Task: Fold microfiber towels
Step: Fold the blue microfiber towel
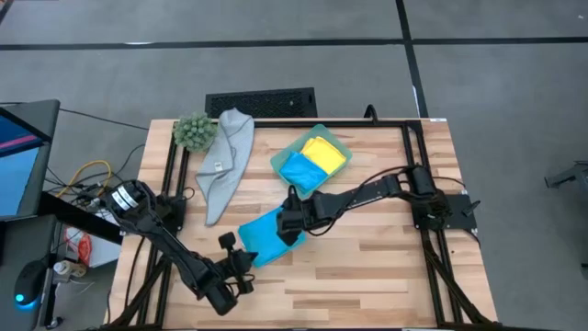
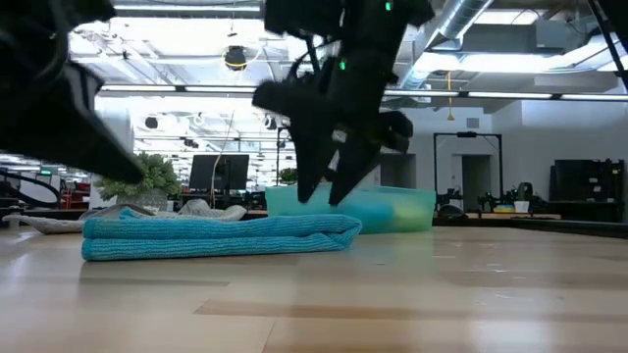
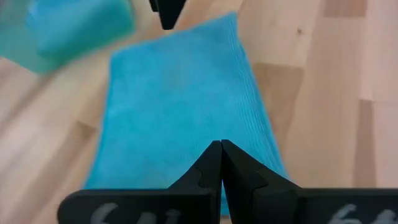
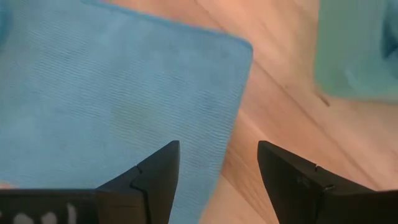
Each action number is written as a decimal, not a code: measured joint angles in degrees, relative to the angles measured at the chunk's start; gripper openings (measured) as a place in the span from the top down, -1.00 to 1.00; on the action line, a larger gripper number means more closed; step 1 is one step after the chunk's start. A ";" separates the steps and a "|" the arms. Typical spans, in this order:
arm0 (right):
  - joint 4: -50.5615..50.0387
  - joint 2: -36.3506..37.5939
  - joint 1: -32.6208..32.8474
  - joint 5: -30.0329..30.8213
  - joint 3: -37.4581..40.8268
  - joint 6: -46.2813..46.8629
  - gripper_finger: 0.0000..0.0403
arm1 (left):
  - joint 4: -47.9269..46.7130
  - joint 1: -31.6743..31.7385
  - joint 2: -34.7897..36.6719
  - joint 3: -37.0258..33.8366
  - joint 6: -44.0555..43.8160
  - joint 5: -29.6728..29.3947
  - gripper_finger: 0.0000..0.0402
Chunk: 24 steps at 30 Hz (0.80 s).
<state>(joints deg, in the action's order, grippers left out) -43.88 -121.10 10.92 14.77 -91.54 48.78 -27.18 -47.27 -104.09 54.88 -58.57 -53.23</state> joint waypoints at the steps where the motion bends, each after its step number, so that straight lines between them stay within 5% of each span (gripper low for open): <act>1: 0.74 -0.07 -0.30 -0.88 0.76 0.00 -0.19 | 1.89 -0.04 0.00 -1.01 -0.02 0.36 1.00; 15: 13.58 0.26 -1.88 -10.49 9.76 -1.05 -0.12 | 19.96 2.36 0.00 -9.85 2.46 8.40 1.00; 24: 13.54 0.46 -1.80 -10.35 10.05 -2.55 0.70 | 24.82 4.02 0.00 -11.14 4.80 9.56 1.00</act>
<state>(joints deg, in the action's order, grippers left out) -30.35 -120.64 9.12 4.42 -81.49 46.23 -2.36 -43.24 -104.09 43.75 -53.77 -43.67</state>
